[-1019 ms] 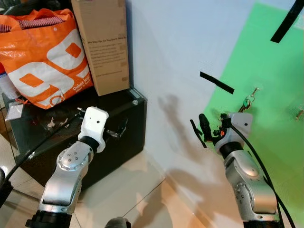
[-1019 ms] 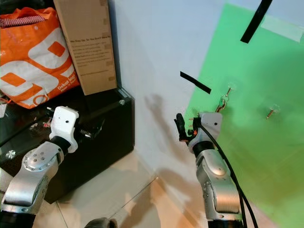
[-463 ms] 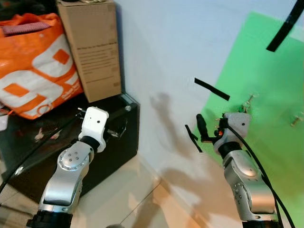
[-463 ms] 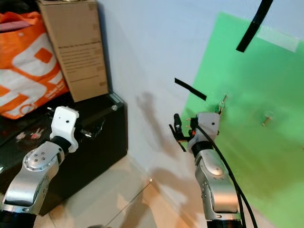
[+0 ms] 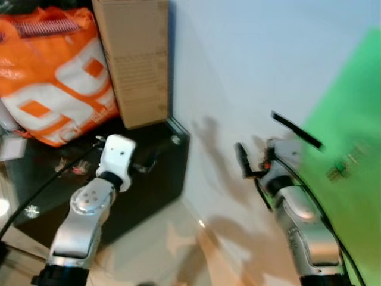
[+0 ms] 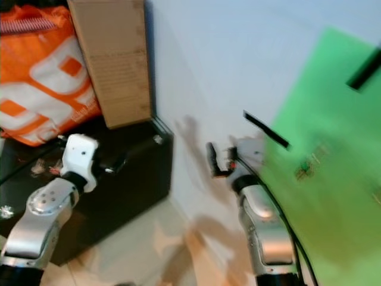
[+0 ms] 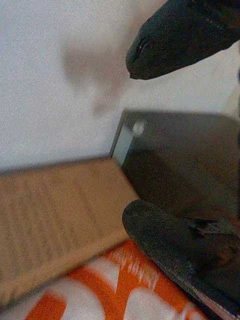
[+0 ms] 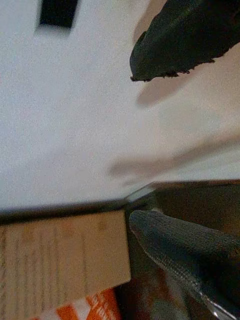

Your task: Hang keys on a hook

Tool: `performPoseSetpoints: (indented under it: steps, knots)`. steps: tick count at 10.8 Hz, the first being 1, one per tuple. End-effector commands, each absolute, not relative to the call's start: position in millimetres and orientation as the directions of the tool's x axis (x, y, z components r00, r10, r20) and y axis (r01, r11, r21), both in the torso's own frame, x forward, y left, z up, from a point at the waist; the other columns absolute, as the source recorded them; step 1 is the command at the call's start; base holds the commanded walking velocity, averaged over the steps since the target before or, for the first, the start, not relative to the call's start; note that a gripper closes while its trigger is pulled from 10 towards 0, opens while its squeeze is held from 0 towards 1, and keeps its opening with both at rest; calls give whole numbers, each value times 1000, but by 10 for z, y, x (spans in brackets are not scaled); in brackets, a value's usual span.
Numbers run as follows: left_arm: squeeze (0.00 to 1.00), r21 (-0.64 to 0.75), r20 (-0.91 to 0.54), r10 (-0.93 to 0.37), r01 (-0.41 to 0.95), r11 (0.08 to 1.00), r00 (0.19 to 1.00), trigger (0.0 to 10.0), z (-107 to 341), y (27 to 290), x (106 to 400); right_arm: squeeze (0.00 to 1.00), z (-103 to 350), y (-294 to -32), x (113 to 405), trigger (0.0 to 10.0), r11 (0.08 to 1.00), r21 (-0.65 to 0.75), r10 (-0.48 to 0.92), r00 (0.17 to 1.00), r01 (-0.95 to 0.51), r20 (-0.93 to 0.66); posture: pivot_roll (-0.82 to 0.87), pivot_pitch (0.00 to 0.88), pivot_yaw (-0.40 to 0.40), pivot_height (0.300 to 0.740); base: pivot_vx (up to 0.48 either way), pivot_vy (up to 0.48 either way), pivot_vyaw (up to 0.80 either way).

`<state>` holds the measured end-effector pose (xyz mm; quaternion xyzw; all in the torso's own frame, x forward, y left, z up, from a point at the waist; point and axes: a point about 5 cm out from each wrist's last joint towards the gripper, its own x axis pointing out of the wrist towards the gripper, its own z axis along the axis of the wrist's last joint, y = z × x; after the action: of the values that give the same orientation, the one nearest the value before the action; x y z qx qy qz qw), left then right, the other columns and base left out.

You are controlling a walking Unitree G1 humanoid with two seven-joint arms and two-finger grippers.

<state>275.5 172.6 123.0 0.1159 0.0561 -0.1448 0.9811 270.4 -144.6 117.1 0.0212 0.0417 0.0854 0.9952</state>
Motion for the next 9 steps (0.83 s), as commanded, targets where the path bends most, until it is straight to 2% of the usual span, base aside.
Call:
performPoseSetpoints:
  steps: [1,9]
  knots:
    - [0,208,-129,-291,313,927,948,10000,1249,1657,2750,1000,1170,-1536,2697,10000,989,35,148,986,-146,-77,13,0,-59,740,375,0,800]
    - [0,221,-124,-294,315,923,948,10000,1257,1653,2728,1000,1166,-1539,2698,10000,988,25,156,985,-155,-71,24,0,-72,740,369,0,800]
